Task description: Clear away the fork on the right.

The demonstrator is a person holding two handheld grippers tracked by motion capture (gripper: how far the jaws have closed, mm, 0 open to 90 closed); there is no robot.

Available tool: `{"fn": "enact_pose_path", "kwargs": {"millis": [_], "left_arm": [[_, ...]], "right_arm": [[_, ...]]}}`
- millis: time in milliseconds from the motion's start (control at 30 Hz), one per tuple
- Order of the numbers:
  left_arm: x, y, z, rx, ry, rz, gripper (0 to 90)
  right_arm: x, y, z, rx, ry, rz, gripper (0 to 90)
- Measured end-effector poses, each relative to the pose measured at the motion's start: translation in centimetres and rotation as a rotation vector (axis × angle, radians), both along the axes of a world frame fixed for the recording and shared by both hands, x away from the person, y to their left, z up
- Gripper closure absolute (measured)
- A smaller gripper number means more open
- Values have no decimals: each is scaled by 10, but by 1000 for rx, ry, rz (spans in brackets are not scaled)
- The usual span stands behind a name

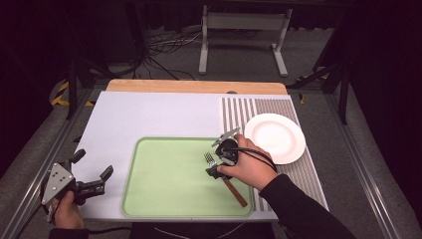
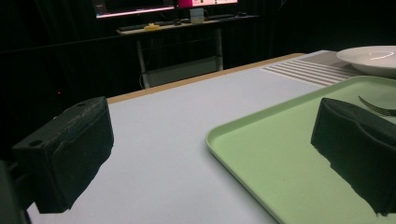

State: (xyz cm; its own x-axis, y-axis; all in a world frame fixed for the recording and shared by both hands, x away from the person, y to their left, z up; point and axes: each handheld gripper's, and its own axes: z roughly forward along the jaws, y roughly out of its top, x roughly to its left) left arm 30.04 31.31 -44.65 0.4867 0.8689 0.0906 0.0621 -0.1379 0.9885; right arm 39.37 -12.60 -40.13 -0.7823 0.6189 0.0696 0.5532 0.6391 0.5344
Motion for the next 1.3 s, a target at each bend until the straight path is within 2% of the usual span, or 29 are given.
{"fn": "enact_pose_path", "kwargs": {"millis": [100, 200, 267, 333, 433, 533, 633, 867, 1100, 1300], "left_arm": [[0, 0, 0, -2, 0, 2, 0], [0, -1, 0, 0, -1, 0, 0], [0, -1, 0, -1, -1, -1, 0], [0, -1, 0, -1, -1, 0, 0], [0, 0, 0, 0, 0, 2, 0], [0, 0, 0, -1, 0, 0, 0], [0, 0, 0, -1, 0, 1, 0], [0, 0, 0, -2, 0, 0, 0], [0, 0, 0, -5, -1, 0, 0], [0, 0, 0, -2, 1, 0, 0]], "right_arm": [[2, 0, 0, 43, -26, 32, 242], [4, 0, 0, 60, -44, 71, 371], [6, -1, 0, 54, -57, 111, 506], [7, -1, 1, 43, -67, 134, 598], [9, -1, 0, 46, -73, 171, 687], [11, 0, -3, 11, -75, 204, 802], [10, 1, -5, -23, -52, 212, 894], [11, 5, -15, -65, -15, 232, 900], [12, 8, -24, -91, -3, 250, 900], [13, 9, -27, -112, 2, 244, 900]]}}
